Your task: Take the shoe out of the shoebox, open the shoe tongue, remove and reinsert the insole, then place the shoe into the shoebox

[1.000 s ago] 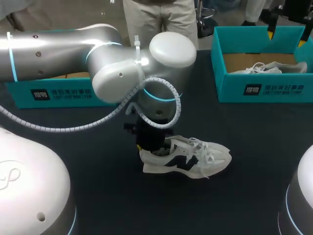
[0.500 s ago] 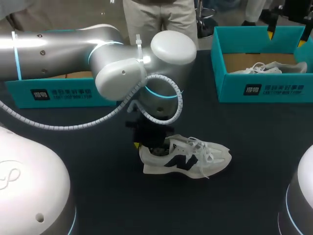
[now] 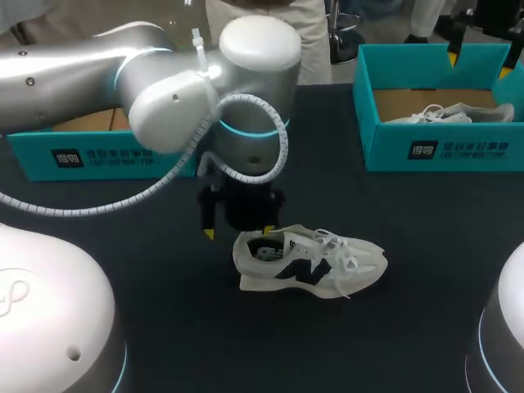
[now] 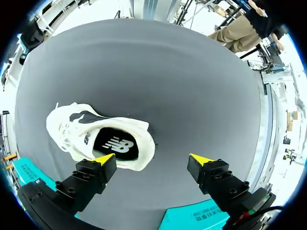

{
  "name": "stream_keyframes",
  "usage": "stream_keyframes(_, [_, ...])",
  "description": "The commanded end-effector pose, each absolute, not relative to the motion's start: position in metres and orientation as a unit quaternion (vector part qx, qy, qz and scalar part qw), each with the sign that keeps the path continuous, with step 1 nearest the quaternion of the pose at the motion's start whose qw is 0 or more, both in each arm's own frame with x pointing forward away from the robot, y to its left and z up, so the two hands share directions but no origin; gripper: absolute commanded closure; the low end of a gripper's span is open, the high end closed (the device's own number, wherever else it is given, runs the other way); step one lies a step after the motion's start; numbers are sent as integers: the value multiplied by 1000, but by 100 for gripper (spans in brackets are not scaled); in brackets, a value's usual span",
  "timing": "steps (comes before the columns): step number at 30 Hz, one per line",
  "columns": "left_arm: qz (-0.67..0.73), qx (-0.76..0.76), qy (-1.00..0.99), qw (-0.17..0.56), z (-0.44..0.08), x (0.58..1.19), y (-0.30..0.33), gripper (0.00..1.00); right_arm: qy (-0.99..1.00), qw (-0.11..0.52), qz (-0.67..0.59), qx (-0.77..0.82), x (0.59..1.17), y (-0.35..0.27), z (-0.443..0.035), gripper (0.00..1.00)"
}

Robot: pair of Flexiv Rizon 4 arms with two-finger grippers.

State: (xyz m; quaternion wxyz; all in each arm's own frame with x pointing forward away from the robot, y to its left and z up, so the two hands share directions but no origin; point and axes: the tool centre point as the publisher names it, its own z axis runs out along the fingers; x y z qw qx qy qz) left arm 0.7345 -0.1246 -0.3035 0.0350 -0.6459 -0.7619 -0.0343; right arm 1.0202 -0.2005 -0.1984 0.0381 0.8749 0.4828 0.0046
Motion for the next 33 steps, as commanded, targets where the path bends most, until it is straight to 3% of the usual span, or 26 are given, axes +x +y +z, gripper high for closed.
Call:
stream_keyframes(1, [33, -616, -786, -38, -287, 723, -68, 0, 483, 38, 6, 875, 1019, -201, -198, 0])
stream_keyframes(6, [61, -566, -820, -64, -288, 709, -43, 0, 483, 38, 6, 875, 1019, -201, -198, 0])
stream_keyframes(31, [61, -566, -820, -64, -288, 709, -43, 0, 483, 38, 6, 875, 1019, -201, -198, 0])
stream_keyframes(33, [110, -530, -838, -71, -284, 712, -35, 0, 483, 38, 6, 875, 1019, -201, -198, 0])
